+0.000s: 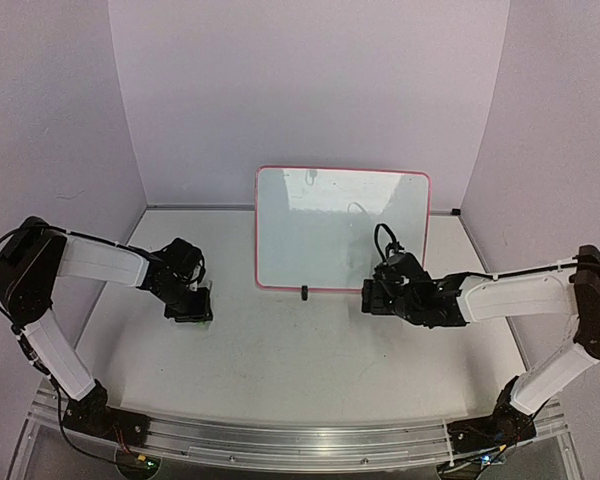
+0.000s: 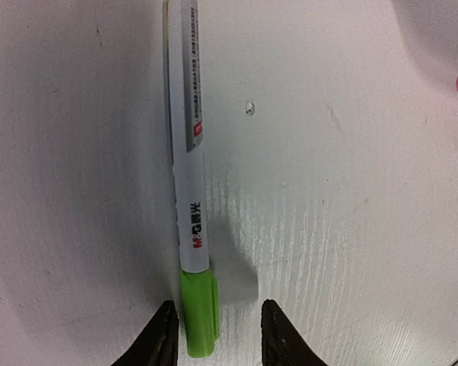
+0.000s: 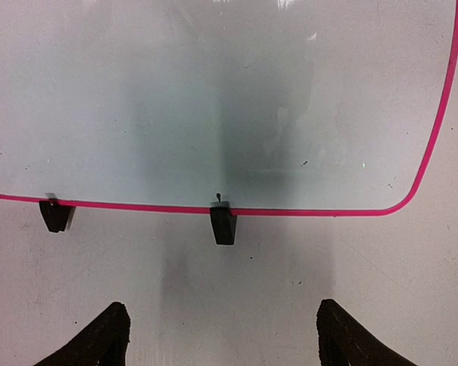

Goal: Write a sentence on the whiteboard
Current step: Pick up the whiteboard marker from the center of the board, then pass from the left arm to the right

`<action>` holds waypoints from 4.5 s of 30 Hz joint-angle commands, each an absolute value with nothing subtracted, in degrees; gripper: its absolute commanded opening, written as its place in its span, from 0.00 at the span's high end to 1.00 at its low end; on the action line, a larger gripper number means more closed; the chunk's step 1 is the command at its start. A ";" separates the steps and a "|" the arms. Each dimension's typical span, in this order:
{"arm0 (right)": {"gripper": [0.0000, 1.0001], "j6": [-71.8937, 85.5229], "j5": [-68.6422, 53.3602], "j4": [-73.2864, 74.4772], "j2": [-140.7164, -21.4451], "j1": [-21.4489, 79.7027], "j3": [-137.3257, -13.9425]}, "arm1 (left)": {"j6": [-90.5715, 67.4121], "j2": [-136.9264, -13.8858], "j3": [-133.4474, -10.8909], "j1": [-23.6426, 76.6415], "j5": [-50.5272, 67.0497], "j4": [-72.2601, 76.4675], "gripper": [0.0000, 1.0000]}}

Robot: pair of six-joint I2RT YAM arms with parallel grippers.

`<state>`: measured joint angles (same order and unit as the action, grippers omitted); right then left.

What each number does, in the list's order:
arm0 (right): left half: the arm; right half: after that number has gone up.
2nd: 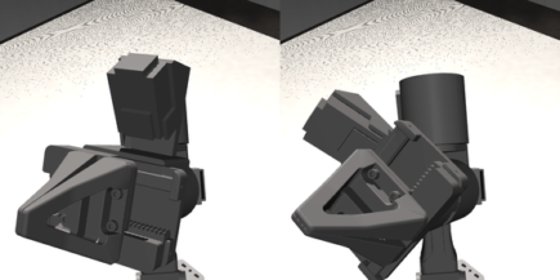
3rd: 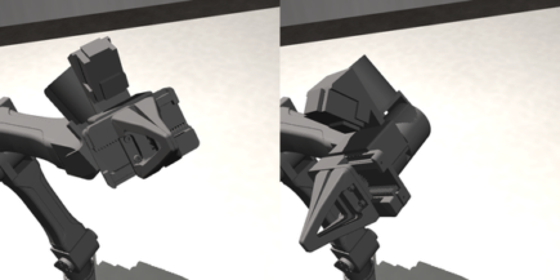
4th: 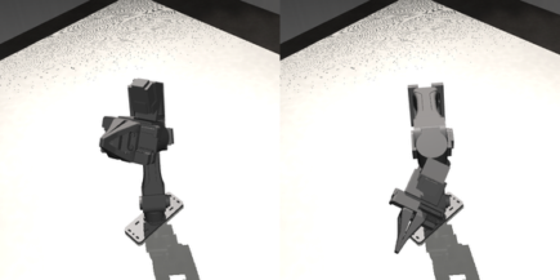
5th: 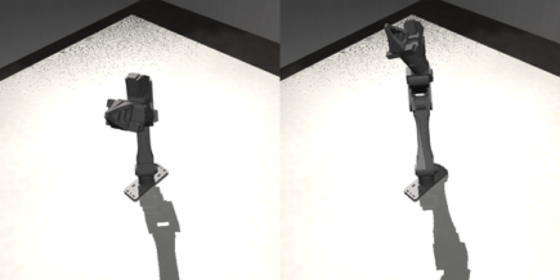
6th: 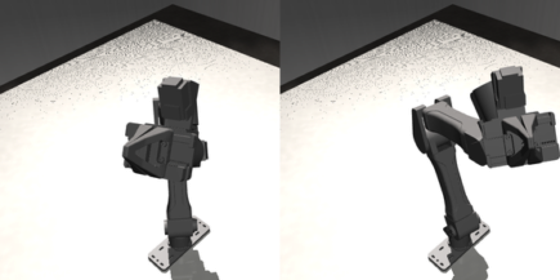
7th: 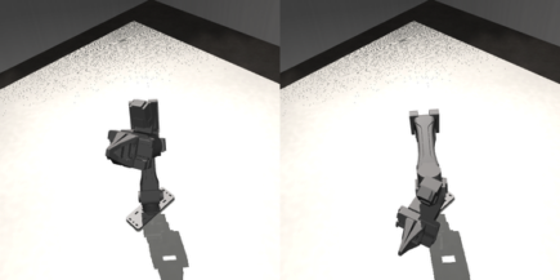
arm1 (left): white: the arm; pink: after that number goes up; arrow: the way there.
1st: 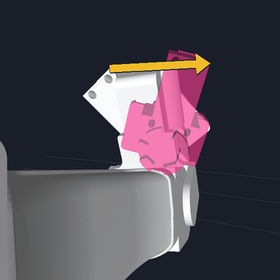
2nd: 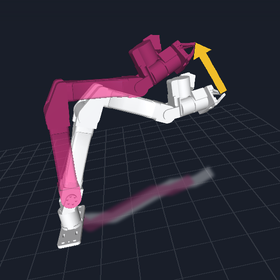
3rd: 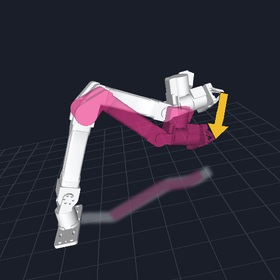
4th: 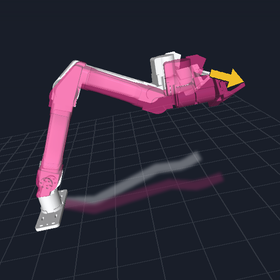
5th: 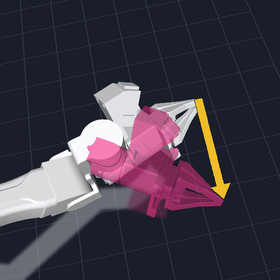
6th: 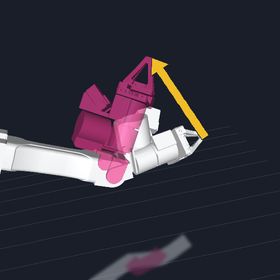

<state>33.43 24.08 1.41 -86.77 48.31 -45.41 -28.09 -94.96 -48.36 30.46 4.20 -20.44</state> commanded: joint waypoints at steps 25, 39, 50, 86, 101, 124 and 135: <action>0.10 22.89 18.25 3.09 -79.36 48.36 -47.62 | -22.41 -94.13 -54.25 32.70 -2.52 -30.87 1.00; 0.02 14.82 -25.44 7.10 -76.74 34.93 -55.43 | -10.17 -75.68 -63.42 32.70 -2.82 -37.77 1.00; 0.02 15.47 -45.98 8.63 -78.99 34.05 -61.82 | 5.05 -72.52 -67.38 35.34 19.30 -42.22 1.00; 0.21 16.07 -62.81 7.10 -94.88 44.59 -68.20 | 15.59 -89.77 -77.00 51.59 32.40 -46.17 1.00; 0.31 16.52 -64.70 6.23 -96.74 45.62 -69.00 | 16.48 -93.16 -80.03 51.66 34.02 -48.44 1.00; 0.44 16.11 -64.11 6.25 -97.92 45.90 -68.89 | 17.23 -95.01 -81.79 52.47 35.67 -51.02 1.00; 0.59 15.13 -62.01 7.46 -98.61 46.26 -68.03 | 16.97 -94.94 -82.32 52.47 34.56 -51.20 1.00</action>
